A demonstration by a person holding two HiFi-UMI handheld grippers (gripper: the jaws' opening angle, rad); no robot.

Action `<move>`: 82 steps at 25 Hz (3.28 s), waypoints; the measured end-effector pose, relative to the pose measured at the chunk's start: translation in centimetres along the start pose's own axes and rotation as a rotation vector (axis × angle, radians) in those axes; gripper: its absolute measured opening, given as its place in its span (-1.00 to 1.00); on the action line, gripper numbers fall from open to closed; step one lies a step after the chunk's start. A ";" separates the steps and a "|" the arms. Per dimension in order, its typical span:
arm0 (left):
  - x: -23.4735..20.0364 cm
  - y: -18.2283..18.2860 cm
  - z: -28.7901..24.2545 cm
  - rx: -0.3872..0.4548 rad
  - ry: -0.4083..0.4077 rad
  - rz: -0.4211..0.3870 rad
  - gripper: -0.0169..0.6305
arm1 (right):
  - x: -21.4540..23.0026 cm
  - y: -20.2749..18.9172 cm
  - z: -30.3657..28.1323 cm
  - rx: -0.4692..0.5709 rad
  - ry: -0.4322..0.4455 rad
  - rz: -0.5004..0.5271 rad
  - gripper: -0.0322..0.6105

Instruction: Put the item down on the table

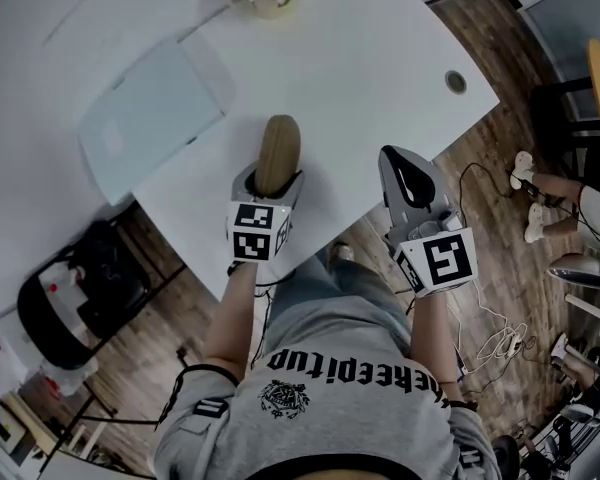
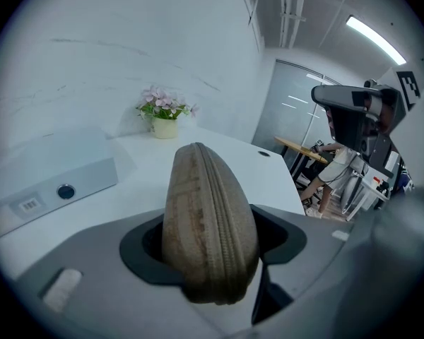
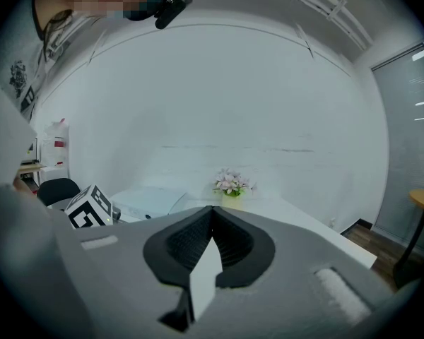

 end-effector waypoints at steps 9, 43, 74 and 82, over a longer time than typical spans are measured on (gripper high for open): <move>-0.4 -1.0 -0.9 -0.033 0.012 -0.013 -0.02 | 0.2 -0.4 -0.2 -0.013 -0.008 -0.007 -0.91; 0.1 -2.5 -1.1 -0.041 0.015 -0.118 0.10 | -0.8 -0.3 0.2 -0.008 0.004 0.003 -0.91; 0.2 -0.3 6.5 0.171 0.203 -0.029 -0.67 | -3.6 1.5 2.6 0.060 0.115 0.040 -0.91; 0.3 0.3 9.2 0.228 0.265 -0.012 -0.90 | -4.5 2.1 3.0 0.087 0.159 0.045 -0.91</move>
Point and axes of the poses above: the fingertips, and each gripper's own axes: z backward along the fingers, x to its right, y out of its top, the point moved 4 cm from there along z, backward along the fingers, and after that the axes turned 5 degrees about x, right-handed, at the moved point
